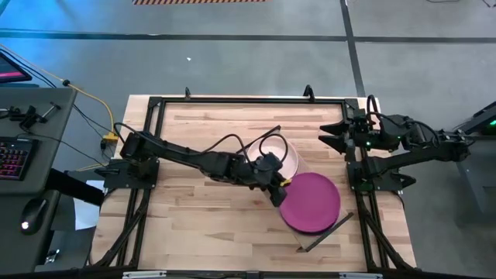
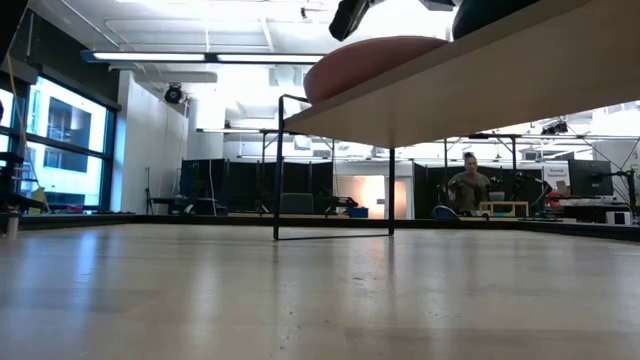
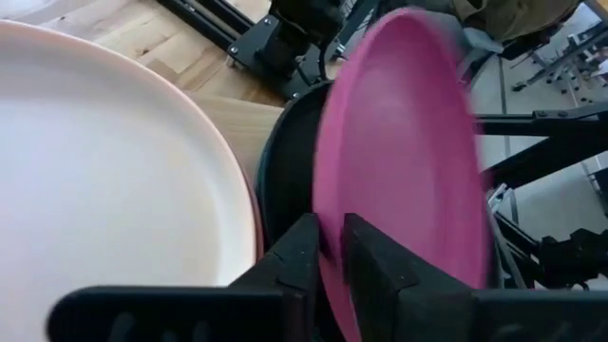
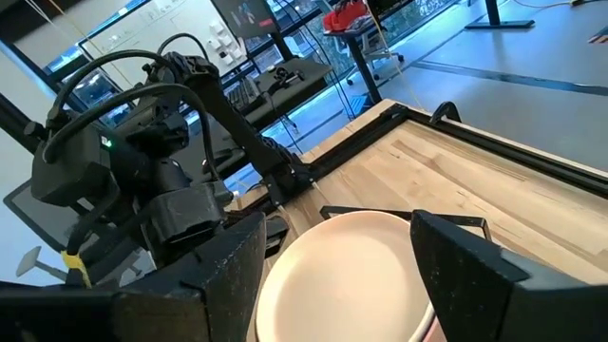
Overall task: Place and stack plates onto a shelf
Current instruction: Stack the dark pink plate on the black plate, then return to Home Position
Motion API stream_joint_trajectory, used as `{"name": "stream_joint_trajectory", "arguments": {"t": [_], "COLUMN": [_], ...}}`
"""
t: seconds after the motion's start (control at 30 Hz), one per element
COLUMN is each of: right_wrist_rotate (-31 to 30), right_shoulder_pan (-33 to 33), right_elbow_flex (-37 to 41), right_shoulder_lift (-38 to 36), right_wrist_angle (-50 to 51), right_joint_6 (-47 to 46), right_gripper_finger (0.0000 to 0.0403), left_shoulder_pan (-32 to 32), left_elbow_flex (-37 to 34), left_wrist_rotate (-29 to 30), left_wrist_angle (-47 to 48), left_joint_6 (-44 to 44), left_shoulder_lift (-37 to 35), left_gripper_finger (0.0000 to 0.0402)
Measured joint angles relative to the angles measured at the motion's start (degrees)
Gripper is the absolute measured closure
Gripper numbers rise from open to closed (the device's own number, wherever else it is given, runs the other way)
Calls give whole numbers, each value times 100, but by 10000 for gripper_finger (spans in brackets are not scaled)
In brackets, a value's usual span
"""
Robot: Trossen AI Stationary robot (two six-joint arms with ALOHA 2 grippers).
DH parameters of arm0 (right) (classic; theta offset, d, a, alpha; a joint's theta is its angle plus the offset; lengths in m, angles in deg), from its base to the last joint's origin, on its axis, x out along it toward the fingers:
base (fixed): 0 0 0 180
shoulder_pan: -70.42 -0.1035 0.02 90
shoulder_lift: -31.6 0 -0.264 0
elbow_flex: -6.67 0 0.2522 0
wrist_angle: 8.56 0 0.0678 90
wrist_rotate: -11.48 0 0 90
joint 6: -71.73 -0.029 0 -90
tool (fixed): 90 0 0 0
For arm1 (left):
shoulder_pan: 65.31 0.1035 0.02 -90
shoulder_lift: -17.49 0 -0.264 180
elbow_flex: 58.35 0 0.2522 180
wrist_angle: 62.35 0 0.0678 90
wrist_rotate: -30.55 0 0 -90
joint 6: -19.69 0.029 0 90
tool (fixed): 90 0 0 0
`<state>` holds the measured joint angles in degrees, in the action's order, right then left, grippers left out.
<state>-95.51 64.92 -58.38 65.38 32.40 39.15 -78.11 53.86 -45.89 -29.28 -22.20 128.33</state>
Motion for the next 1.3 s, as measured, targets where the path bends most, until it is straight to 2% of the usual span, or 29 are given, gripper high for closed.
{"name": "stream_joint_trajectory", "arguments": {"t": [0.4,0.6,0.73,0.87,0.97,1.07,1.17,1.3], "right_wrist_rotate": [-98,-91,-67,-30,-6,3,65,73], "right_shoulder_pan": [0,0,0,0,0,0,-2,-7], "right_elbow_flex": [-2,-5,-7,-7,-7,-7,-7,-7], "right_shoulder_lift": [0,28,91,208,281,333,356,356], "right_wrist_angle": [-2,-2,0,-6,-7,-38,-92,-230], "right_joint_6": [-6,-105,-105,-99,-56,-39,51,172], "right_gripper_finger": [158,158,158,158,158,158,158,158], "left_shoulder_pan": [92,382,415,417,417,417,416,466], "left_elbow_flex": [-7,-4,-7,-88,-587,-1430,-2470,-3744], "left_wrist_rotate": [-139,-104,338,657,937,994,830,365], "left_wrist_angle": [50,34,118,376,375,10,-954,-2705], "left_joint_6": [383,1328,2462,3025,3061,2737,2475,2401], "left_shoulder_lift": [-142,-1088,-1879,-2468,-2855,-3219,-3569,-3994], "left_gripper_finger": [272,255,254,254,254,254,254,254]}}
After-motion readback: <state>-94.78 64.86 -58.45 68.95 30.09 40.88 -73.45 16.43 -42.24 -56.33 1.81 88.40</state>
